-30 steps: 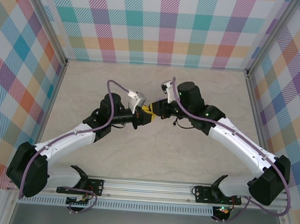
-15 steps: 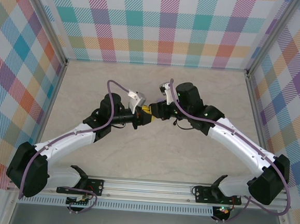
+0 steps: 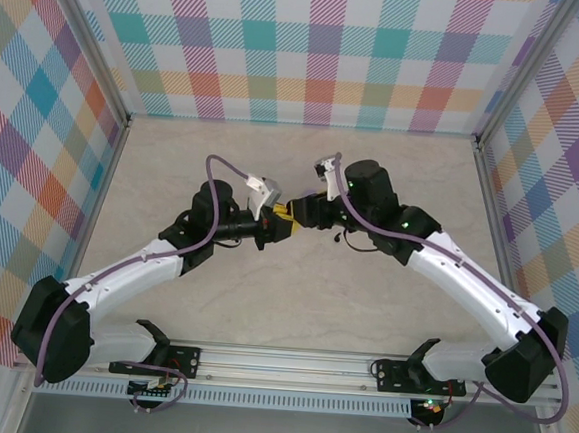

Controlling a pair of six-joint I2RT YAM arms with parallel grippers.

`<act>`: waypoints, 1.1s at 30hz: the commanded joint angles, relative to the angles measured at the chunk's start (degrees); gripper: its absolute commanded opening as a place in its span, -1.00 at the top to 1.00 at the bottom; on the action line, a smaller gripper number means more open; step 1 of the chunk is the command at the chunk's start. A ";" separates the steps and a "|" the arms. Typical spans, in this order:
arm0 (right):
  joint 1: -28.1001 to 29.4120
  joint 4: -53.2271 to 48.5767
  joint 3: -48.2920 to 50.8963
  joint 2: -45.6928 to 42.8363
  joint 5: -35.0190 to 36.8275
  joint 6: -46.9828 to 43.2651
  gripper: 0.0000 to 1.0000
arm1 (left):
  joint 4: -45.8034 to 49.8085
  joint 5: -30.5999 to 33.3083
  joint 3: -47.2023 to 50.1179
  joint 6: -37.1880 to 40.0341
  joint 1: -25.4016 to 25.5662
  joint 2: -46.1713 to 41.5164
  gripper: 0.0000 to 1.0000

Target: Insert the wireless bluetooth earbuds into the charging case

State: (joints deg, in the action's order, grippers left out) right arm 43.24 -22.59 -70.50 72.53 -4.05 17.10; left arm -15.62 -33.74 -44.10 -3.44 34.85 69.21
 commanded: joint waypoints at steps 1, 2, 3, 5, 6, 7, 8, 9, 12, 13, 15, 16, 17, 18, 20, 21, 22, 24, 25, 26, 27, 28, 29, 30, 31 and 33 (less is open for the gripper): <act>0.10 -3.23 -1.01 -2.39 9.10 0.69 -0.03 | 1.60 0.16 -0.05 1.96 0.92 -2.99 0.91; 0.09 -4.81 -1.46 -2.33 11.38 0.89 -0.03 | 2.34 0.25 0.10 2.21 0.88 -3.48 0.91; 0.10 -6.38 -2.02 -2.16 13.37 1.02 -0.03 | 2.87 0.42 0.27 2.18 0.92 -4.00 0.91; -0.32 -9.86 -2.86 -1.63 17.62 1.75 -0.04 | 3.71 0.60 0.93 2.19 0.89 -5.52 0.91; -0.79 -11.25 -3.12 -1.31 19.10 2.34 -0.04 | 4.11 0.72 1.32 2.27 0.90 -6.33 0.91; -1.78 -12.76 -3.19 -0.79 20.10 3.10 -0.06 | 4.68 1.01 1.63 2.34 0.92 -7.18 0.91; -2.91 -14.13 -3.16 -0.26 20.31 3.97 -0.07 | 5.42 1.31 1.95 2.57 0.89 -7.99 0.91; -3.89 -15.24 -3.09 0.38 20.31 4.48 -0.07 | 6.02 1.54 2.13 2.73 0.85 -8.67 0.90; -7.44 -17.76 -2.68 3.01 17.26 5.56 -0.07 | 7.74 2.07 2.72 2.87 0.92 -11.03 0.90; -8.54 -18.16 -2.38 4.21 15.97 5.57 -0.08 | 8.36 2.30 2.87 2.88 0.92 -11.75 0.90; -10.10 -19.17 -2.32 6.56 14.00 5.51 -0.07 | 9.37 2.76 2.89 3.00 0.91 -12.99 0.90; -10.96 -19.70 -2.20 8.05 12.74 5.35 -0.07 | 10.14 3.00 2.75 3.00 0.89 -13.53 0.90; -11.72 -19.93 -2.13 9.31 11.37 5.21 -0.07 | 10.87 3.44 2.63 3.04 0.91 -14.06 0.90; -12.39 -20.20 -2.14 10.75 10.23 5.22 -0.06 | 11.40 3.81 2.61 3.00 0.91 -14.38 0.90; -13.89 -20.80 -2.21 14.01 8.27 5.00 -0.02 | 12.00 4.32 2.47 2.68 0.91 -14.92 0.90; -14.43 -20.91 -2.34 15.68 7.82 4.91 0.02 | 12.01 4.49 2.48 2.29 0.90 -15.09 0.90; -14.86 -20.93 -2.37 17.02 7.50 4.85 0.07 | 12.01 4.55 2.49 2.01 0.92 -15.19 0.89; -15.52 -20.98 -2.84 20.10 7.22 4.69 0.17 | 12.09 4.60 2.18 1.60 0.92 -15.20 0.89; -15.75 -20.80 -2.89 21.22 7.35 4.68 0.23 | 12.14 4.60 2.09 1.41 0.92 -15.24 0.89; -15.98 -20.81 -3.10 22.57 7.67 4.93 0.27 | 12.11 4.64 2.05 1.19 0.91 -15.20 0.89; -16.26 -21.06 -3.43 23.85 7.92 5.25 0.32 | 12.10 4.51 1.91 1.03 0.85 -15.24 0.89; -16.57 -20.97 -3.59 24.89 8.01 5.37 0.36 | 12.01 4.54 1.83 0.89 0.89 -15.29 0.89; -16.78 -20.72 -3.75 26.07 8.22 5.45 0.38 | 12.00 4.47 1.82 0.85 0.91 -15.30 0.89; -17.02 -20.31 -3.92 27.09 8.03 5.33 0.41 | 12.01 4.51 1.80 0.74 0.87 -15.38 0.89; -17.09 -19.82 -4.09 28.02 7.82 5.07 0.43 | 11.87 4.50 1.82 0.76 0.90 -15.41 0.89; -17.35 -19.12 -5.00 30.09 7.06 4.20 0.51 | 11.93 4.56 1.82 0.79 0.92 -15.33 0.90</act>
State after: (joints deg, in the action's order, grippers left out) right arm 26.37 -42.06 -72.64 101.06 4.62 21.85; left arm -3.97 -29.28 -41.63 -2.13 34.87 54.89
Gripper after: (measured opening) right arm 0.262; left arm 0.217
